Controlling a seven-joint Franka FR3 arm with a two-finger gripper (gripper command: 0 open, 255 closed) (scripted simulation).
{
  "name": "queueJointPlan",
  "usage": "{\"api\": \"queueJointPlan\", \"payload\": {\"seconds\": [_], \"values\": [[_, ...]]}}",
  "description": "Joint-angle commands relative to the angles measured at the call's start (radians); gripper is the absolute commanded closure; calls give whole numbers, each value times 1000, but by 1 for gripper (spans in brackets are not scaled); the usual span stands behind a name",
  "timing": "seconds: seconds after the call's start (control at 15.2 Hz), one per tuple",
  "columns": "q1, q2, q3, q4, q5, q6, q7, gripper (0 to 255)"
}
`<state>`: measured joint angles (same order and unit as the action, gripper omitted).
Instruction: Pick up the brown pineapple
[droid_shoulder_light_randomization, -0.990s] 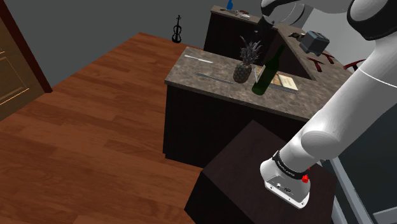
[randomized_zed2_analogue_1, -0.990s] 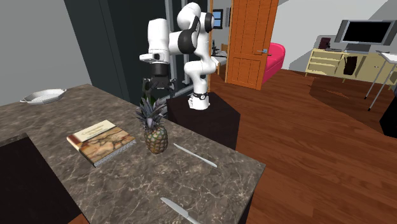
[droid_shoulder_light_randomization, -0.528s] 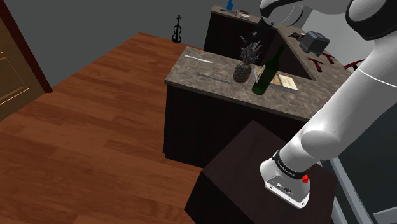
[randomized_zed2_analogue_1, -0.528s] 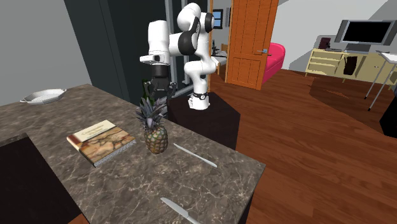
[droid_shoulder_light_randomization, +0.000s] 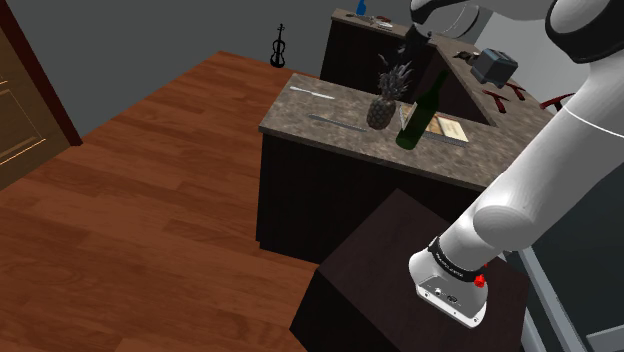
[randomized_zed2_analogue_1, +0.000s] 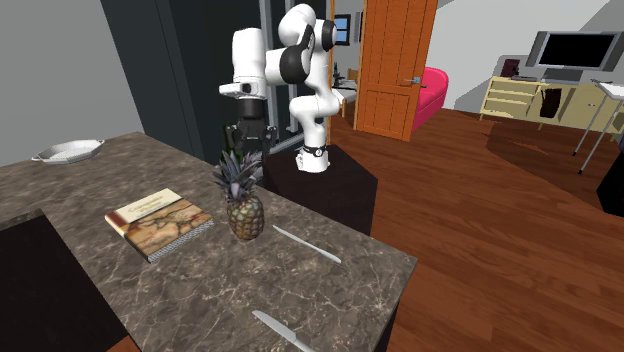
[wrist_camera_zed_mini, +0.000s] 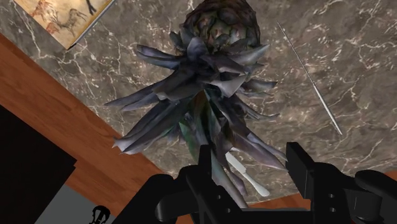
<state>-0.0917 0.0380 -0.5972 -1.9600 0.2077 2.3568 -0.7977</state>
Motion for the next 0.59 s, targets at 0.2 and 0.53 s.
{"api": "queueJointPlan", "payload": {"seconds": [0.2, 0.53], "values": [[1, -19, -1, 50, -25, -61, 22, 255], [2, -30, -1, 106, -42, -124, 40, 255]]}}
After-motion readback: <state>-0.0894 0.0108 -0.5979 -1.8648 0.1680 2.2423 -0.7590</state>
